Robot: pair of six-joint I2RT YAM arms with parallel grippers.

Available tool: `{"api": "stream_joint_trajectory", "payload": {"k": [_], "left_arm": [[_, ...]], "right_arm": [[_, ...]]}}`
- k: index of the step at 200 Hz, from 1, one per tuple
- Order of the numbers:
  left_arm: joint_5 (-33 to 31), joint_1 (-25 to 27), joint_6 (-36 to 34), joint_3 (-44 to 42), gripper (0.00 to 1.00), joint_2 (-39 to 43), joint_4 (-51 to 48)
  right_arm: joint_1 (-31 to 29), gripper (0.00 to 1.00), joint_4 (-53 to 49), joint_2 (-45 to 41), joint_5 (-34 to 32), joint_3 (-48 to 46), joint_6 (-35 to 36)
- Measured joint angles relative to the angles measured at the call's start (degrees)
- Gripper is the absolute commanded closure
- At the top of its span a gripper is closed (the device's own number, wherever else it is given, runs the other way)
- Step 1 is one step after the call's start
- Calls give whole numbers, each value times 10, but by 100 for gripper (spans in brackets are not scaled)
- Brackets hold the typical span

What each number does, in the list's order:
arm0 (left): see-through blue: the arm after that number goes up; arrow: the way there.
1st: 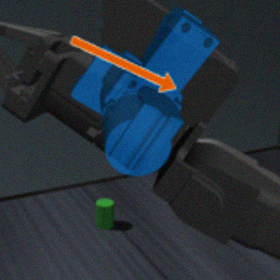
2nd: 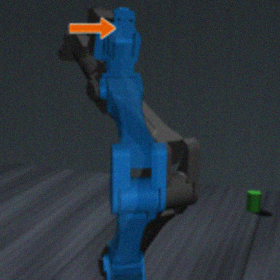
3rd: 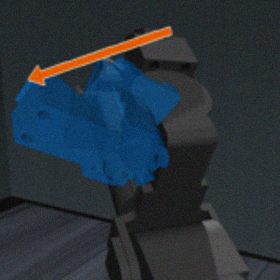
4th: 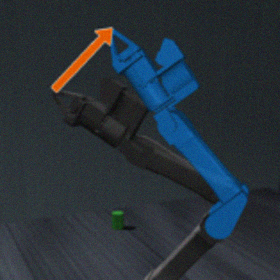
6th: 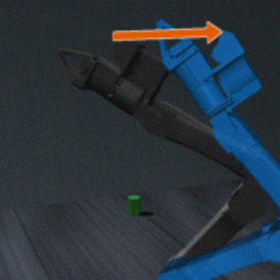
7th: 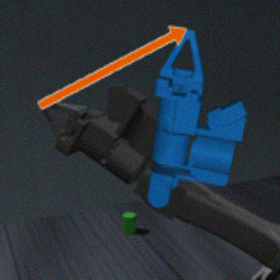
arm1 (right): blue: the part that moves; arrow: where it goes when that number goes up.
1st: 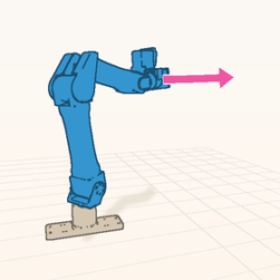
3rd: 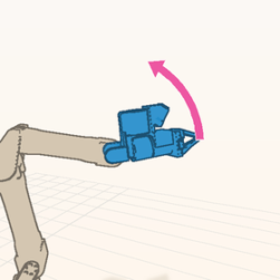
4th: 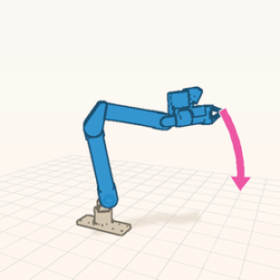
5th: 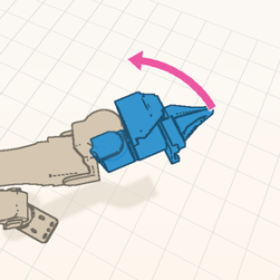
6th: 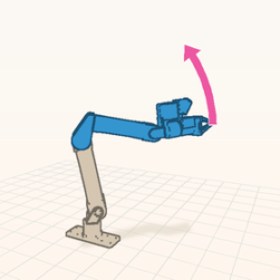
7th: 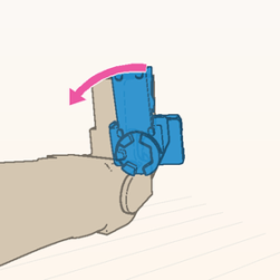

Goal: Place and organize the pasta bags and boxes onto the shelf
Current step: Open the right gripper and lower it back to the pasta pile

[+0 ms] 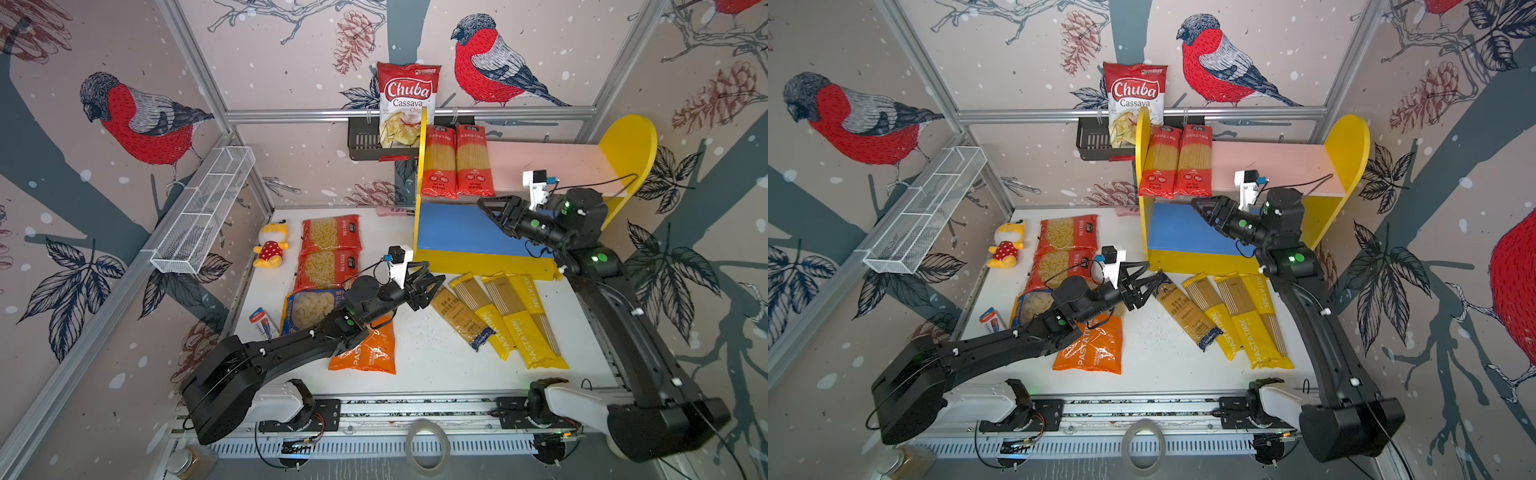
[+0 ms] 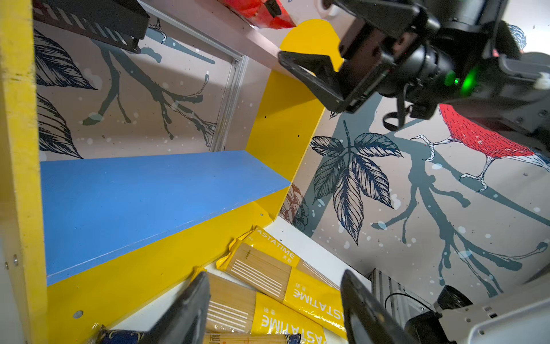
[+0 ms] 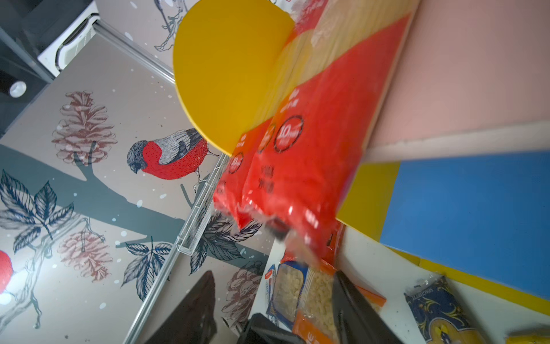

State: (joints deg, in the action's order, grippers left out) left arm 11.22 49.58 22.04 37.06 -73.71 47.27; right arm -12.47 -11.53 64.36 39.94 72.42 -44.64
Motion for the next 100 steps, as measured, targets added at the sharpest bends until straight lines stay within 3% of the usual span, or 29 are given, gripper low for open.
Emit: {"api": "stream_joint_trajectory", "payload": {"k": [24,45,67,100], "left_arm": [[-37,14,-5,-21,31,0,-1],[-85,44,-14,-51,31,-6,14],[-139,72,-19,-85,31,-24,49],[-205,98,-27,-101,31,-53,90]], "right_arm": [[-51,38,16,-78,-32,-116,21],[-133,38,26,-122,-111,-220,42],[-199,38,47,-139,-190,-300,62],[-236,37,92,-135,-276,-369,93]]}}
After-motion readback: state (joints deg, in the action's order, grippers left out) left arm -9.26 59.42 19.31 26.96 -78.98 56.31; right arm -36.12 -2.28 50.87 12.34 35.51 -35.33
